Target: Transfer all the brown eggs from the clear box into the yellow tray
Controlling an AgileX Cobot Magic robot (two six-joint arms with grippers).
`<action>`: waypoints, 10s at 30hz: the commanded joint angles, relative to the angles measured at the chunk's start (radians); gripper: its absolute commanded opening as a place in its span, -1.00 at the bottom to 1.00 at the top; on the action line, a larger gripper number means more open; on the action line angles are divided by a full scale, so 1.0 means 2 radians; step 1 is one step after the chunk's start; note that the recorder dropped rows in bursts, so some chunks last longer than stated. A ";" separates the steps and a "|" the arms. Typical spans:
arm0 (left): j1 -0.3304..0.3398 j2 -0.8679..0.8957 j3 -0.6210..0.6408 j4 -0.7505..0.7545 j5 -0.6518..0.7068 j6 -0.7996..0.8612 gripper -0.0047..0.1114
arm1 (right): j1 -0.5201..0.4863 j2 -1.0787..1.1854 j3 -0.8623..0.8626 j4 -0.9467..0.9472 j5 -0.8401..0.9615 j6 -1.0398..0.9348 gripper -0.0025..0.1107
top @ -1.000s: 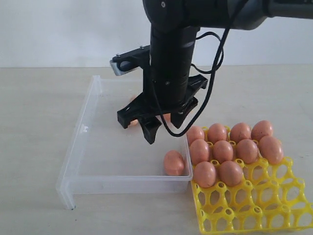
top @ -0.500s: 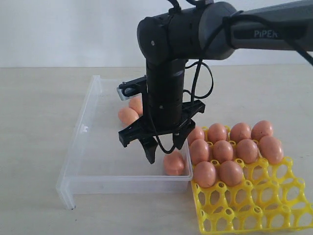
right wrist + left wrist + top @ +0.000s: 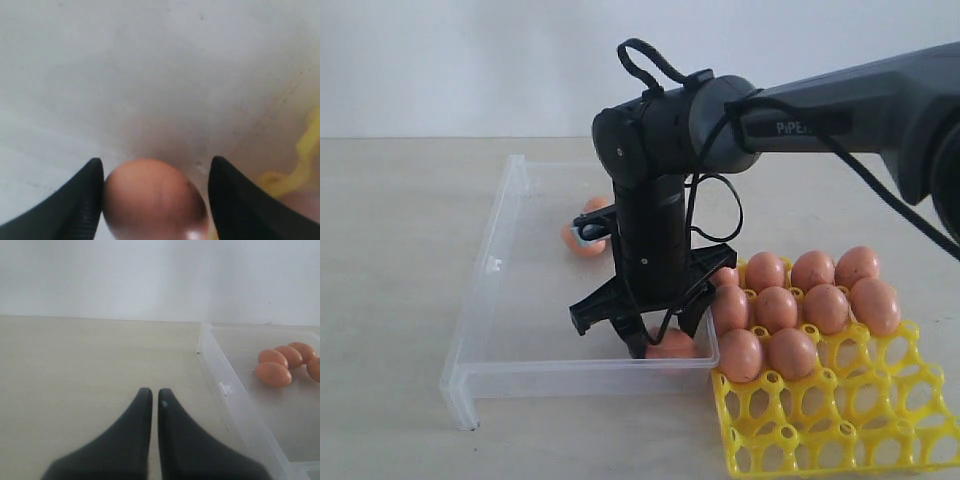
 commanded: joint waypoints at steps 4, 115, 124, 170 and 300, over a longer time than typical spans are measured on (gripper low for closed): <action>0.002 -0.001 0.001 -0.001 -0.004 0.001 -0.85 | -0.002 -0.001 0.001 -0.007 0.021 0.005 -0.69; 0.002 -0.001 0.001 -0.001 -0.003 0.001 -0.85 | -0.022 0.033 -0.136 -0.080 -0.162 -0.075 -0.96; 0.002 -0.001 0.001 -0.001 -0.003 0.001 -0.85 | -0.019 -0.009 -0.133 -0.012 -0.152 -0.062 -0.96; 0.002 -0.001 0.001 -0.001 -0.003 0.001 -0.85 | -0.226 -0.498 0.539 -0.099 -0.582 0.027 -0.20; 0.002 -0.001 0.001 -0.001 -0.004 0.001 -0.85 | -0.557 -0.271 0.556 -0.884 -1.059 0.354 -0.96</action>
